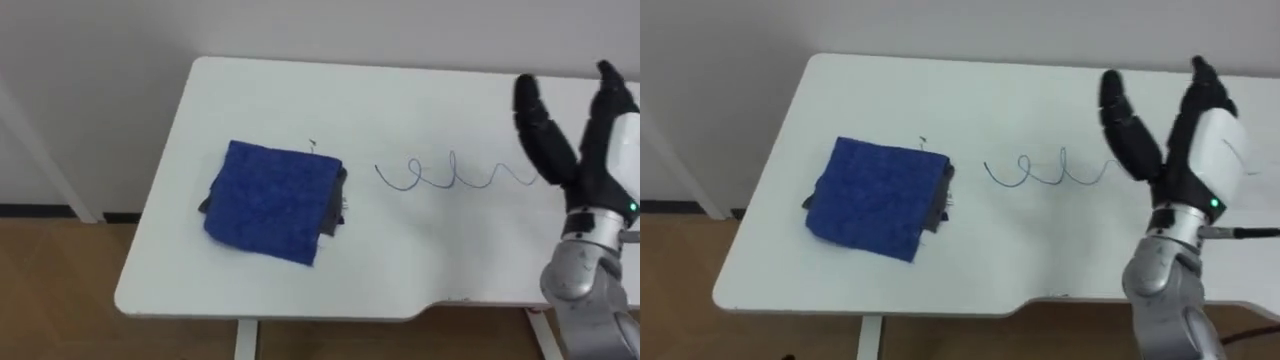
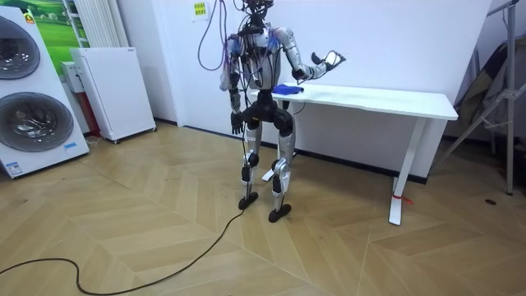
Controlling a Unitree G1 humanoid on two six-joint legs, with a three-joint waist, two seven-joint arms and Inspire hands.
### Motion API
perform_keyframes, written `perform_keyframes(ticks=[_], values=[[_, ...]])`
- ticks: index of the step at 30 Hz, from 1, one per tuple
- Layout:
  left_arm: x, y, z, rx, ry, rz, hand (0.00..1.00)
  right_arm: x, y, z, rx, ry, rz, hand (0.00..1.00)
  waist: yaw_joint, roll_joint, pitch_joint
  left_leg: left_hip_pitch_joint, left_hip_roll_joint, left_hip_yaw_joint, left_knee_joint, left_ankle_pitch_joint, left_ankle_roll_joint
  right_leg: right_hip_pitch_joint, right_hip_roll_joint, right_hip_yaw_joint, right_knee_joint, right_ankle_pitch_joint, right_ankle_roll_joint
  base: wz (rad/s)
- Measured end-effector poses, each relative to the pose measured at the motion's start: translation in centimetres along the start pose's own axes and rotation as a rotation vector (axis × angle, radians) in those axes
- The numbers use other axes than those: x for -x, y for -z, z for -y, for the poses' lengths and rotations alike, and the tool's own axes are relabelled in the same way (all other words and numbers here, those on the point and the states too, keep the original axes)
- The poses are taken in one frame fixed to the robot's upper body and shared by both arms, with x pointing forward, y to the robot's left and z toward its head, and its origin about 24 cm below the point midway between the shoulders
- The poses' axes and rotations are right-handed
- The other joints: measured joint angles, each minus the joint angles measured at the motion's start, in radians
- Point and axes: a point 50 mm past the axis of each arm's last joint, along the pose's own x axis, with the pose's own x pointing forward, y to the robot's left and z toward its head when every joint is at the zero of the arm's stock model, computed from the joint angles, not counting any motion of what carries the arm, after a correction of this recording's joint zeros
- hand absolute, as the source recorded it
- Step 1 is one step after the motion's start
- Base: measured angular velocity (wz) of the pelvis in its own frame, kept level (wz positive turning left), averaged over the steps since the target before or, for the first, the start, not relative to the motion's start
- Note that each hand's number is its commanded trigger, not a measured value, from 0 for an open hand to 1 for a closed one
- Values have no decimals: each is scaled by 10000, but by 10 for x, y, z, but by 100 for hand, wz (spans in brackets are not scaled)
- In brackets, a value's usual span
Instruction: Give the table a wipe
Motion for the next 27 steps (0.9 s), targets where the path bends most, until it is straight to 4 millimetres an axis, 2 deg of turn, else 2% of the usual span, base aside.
perform_keyframes(ticks=[1,4,10,17,18,19,27], values=[[0,0,0,0,38,7,0,0,-4,-1,126,-253,244,0,137,9,-4,-35,0,-34,5,0,-1,-14,1,-28,-6,0,0,20],[0,-1,0,2,29,34,0,1,-21,-4,77,-649,961,0,185,57,-2,-225,-5,-188,24,26,-40,-128,-5,-202,-19,-1,0,14],[1,-11,-1,-391,98,595,0,12,-49,-18,1090,-1747,2813,0,439,81,-3,-128,-4,-311,-23,44,-53,-42,8,-204,-28,-1,0,6],[1,-20,3,-984,362,1016,0,24,-63,-33,1306,-2794,3635,0,544,-60,8,-145,-57,-489,-90,44,-53,158,3,-244,-374,0,1,9],[0,-23,3,-1054,416,1067,0,27,-65,-37,1450,-3083,3786,0,613,-52,49,-151,-53,-505,-94,44,-53,148,10,-246,-371,0,1,0],[0,-25,3,-1097,464,1121,0,31,-68,-41,1756,-3383,4015,0,682,-42,57,-172,-52,-503,-90,44,-53,119,10,-253,-375,-1,1,0],[-2,-48,-2,-1436,556,1632,0,52,-80,-61,2541,-5151,5012,0,969,-71,49,-410,-61,-533,-75,44,-53,0,-7,-351,-367,0,1,3]])
